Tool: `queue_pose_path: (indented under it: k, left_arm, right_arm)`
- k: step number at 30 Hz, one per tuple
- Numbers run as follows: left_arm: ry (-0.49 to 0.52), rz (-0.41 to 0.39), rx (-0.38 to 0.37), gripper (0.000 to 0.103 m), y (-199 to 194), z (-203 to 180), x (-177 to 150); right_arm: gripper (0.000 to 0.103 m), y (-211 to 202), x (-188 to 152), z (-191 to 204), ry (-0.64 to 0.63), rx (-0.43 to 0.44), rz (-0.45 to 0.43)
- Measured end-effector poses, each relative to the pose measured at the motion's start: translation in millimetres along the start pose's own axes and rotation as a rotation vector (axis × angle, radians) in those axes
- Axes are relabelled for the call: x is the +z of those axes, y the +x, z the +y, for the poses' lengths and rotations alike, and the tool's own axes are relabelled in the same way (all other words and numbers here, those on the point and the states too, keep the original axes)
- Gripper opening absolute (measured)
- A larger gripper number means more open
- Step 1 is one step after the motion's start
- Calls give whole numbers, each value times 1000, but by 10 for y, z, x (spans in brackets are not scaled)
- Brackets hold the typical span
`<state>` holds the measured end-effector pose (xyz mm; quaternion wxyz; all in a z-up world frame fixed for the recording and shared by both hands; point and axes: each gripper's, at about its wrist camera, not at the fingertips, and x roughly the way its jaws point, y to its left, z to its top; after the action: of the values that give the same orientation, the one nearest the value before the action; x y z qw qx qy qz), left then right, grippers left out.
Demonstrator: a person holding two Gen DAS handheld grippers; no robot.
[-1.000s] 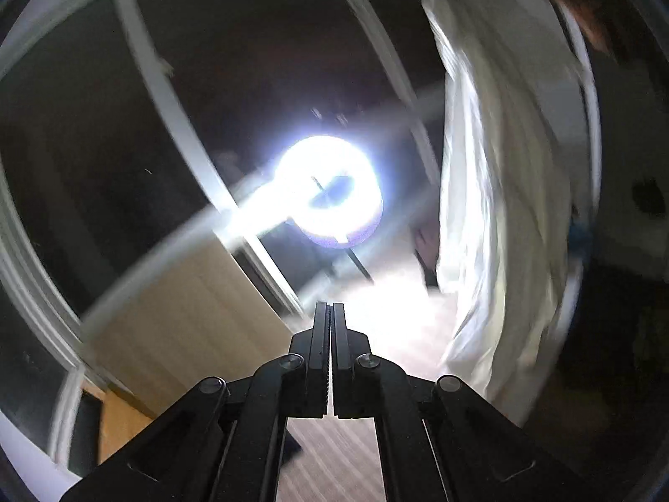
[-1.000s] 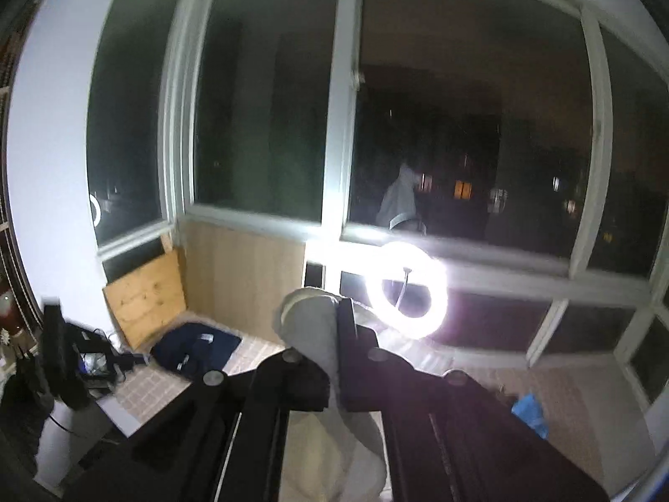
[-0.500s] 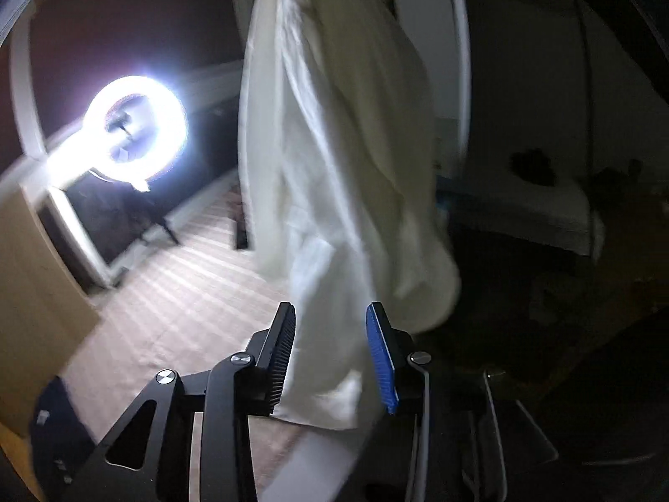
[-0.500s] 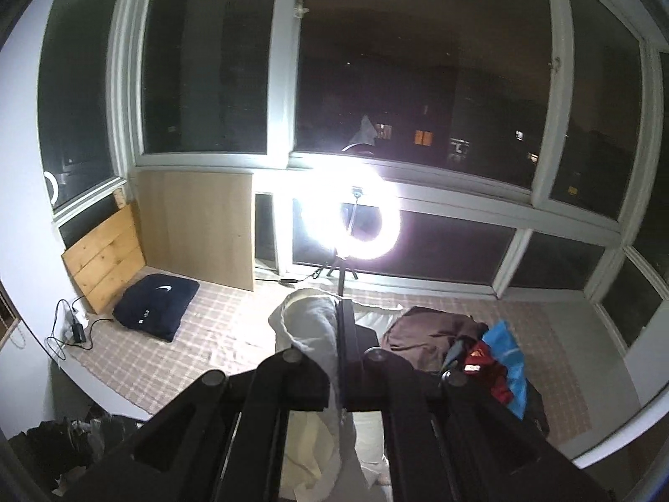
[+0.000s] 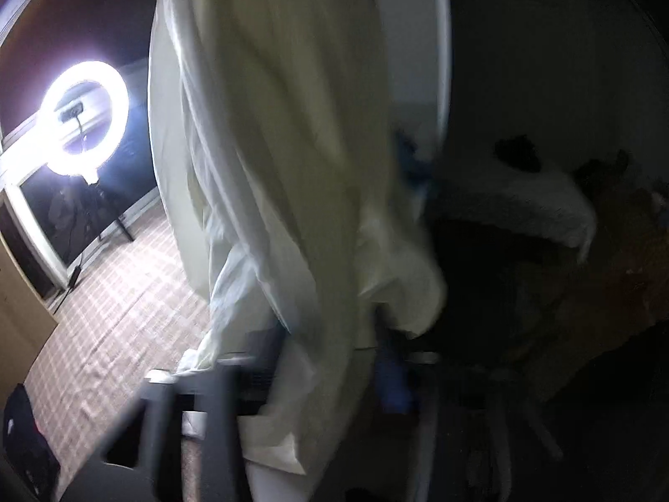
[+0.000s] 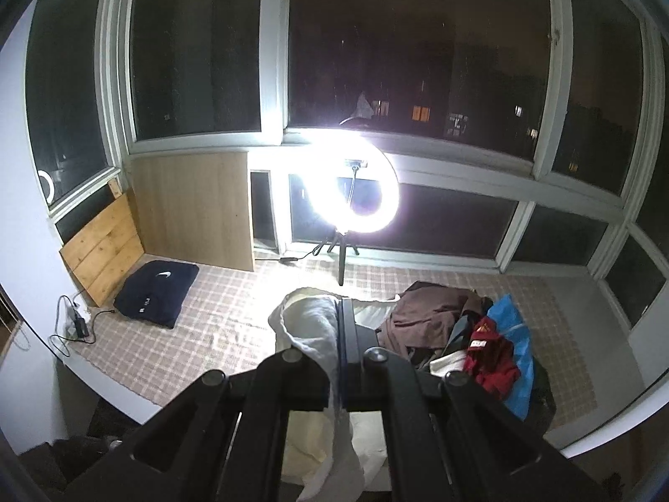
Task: Fold clothes
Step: 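Lift the white shirt high with both grippers and shake it out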
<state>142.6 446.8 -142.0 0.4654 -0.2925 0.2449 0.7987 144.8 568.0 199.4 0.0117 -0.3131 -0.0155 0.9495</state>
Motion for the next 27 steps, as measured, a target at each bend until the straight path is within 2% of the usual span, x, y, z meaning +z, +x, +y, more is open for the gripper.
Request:
queue_pose_path:
  k: [2, 4, 7, 12, 14, 21, 22, 24, 25, 27]
  left_arm:
    - [-78, 27, 8, 0, 42, 217, 39]
    - [-153, 5, 26, 0, -167, 486, 126]
    - [-163, -83, 120, 0, -775, 825, 345]
    - [-135, -165, 305, 0, -1864, 1149, 752]
    - [-115, -191, 369, 0, -2214, 1176, 878]
    - [-16, -271, 615, 1, -3356, 911, 1221]
    - [-14, -300, 638, 1, -3530, 858, 1237]
    - [-30, -315, 652, 1, -3626, 840, 1195]
    - [-39, -317, 657, 1, -3648, 841, 1170]
    - [-39, -233, 661, 1, -3468, 870, 1129]
  right_arm:
    - [3, 14, -25, -46, 3, -9, 16]
    - [3, -6, -53, -123, 8, -19, 23]
    - [3, -83, -65, -249, 24, -22, 17]
    - [3, -408, 47, -395, 36, -11, -54]
    - [3, -578, 109, -434, 37, -3, -94]
    - [3, -1422, 405, -420, -1, 39, -275]
    - [3, -1567, 424, -412, -5, 58, -314]
    - [3, -1787, 405, -437, 14, 107, -397]
    - [3, -1734, 404, -433, 12, 97, -376]
    - [3, -1539, 396, -385, -13, 60, -302]
